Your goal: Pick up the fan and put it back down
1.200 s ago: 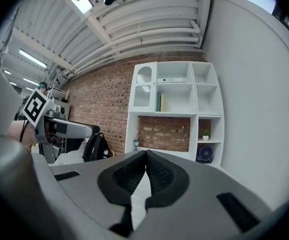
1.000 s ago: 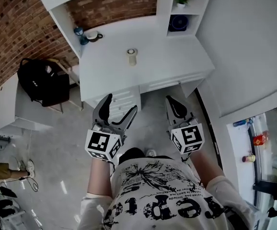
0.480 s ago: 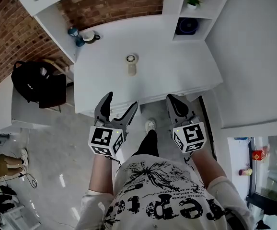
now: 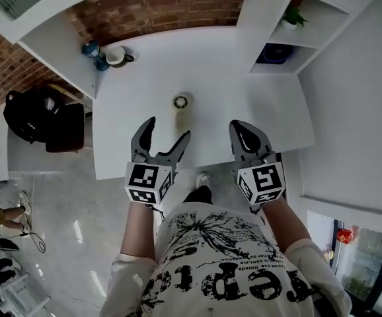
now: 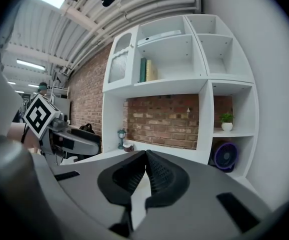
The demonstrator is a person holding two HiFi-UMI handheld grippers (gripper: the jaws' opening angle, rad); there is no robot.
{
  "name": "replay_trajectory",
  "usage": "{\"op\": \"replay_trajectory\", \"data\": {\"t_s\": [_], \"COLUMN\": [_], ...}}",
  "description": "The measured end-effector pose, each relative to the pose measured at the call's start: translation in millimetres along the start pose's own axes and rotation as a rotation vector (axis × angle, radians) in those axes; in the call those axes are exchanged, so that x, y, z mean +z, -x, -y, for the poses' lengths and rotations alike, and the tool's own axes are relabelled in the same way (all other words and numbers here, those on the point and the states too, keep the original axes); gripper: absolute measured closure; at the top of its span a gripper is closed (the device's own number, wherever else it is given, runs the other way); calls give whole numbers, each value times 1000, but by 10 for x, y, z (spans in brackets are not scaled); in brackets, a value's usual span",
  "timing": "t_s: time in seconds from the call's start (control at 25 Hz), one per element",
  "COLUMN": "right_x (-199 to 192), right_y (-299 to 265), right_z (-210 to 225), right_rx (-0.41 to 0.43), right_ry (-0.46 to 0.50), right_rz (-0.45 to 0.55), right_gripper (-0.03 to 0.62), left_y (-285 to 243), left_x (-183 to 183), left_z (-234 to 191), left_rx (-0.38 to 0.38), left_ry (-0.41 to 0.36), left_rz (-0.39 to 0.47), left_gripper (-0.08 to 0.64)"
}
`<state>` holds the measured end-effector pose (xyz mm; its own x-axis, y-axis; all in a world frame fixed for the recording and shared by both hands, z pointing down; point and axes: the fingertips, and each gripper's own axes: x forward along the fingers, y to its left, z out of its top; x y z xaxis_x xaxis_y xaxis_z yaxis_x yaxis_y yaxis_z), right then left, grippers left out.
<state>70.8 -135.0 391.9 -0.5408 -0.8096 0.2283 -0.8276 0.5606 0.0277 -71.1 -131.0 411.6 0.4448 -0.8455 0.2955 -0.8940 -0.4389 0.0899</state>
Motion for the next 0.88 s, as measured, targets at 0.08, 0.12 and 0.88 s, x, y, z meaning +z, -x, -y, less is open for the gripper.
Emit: {"op": "replay_trajectory", "data": {"t_s": [0.08,0.12,0.88], "right_x": [-16,-32,-595], "right_y": [-220,-323,-1483], "right_z": [145,210,752], "right_rx": [7,9,59], "right_ry": [7,6,-14], "right_rz": [-10,-16,-156], "right_gripper": [577,577,577], "left_y": [-271,-406,-2045], "left_x": [-72,-129,-1577], "left_z": [-126,-187,-883], "left_rx": [10,13,81], "left_ry": [9,12,103], "left_rz": [-33,-55,-488], "left_gripper": [167,166,166]}}
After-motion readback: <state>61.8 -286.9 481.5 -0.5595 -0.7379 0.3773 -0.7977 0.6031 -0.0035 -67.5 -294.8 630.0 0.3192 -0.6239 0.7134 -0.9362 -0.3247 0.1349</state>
